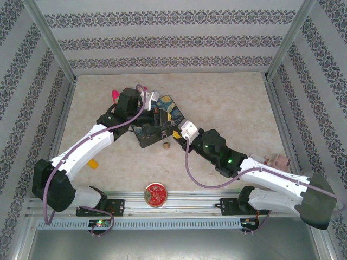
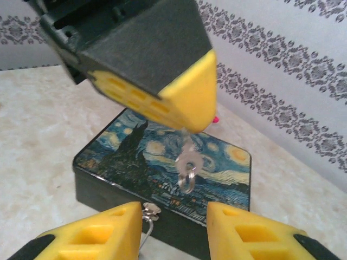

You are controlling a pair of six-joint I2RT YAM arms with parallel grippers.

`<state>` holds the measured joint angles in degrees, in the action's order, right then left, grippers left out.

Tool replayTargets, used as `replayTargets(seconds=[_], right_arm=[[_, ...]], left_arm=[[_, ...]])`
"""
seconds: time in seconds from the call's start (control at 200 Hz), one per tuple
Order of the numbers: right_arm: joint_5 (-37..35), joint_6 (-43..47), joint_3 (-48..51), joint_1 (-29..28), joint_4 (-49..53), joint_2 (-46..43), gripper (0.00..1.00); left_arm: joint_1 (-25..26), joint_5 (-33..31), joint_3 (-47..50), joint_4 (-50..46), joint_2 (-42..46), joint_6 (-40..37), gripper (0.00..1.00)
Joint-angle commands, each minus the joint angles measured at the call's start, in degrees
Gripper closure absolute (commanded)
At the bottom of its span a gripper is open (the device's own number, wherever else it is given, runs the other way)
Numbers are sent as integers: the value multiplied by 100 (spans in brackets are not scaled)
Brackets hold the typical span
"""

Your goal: Unlock the padlock with the key

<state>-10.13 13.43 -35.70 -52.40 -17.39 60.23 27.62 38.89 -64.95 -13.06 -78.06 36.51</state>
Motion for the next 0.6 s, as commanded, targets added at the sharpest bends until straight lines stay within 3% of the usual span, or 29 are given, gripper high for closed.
replayTargets(seconds=[0.0,0.595], right_arm=[[-305,490,12,-77,-569,139,63],[-441,843,-314,-165,-735,746,58]], left_arm=[[-59,-21,-165,-449,122,27,100],[-57,8,-150,-382,138,128,100]])
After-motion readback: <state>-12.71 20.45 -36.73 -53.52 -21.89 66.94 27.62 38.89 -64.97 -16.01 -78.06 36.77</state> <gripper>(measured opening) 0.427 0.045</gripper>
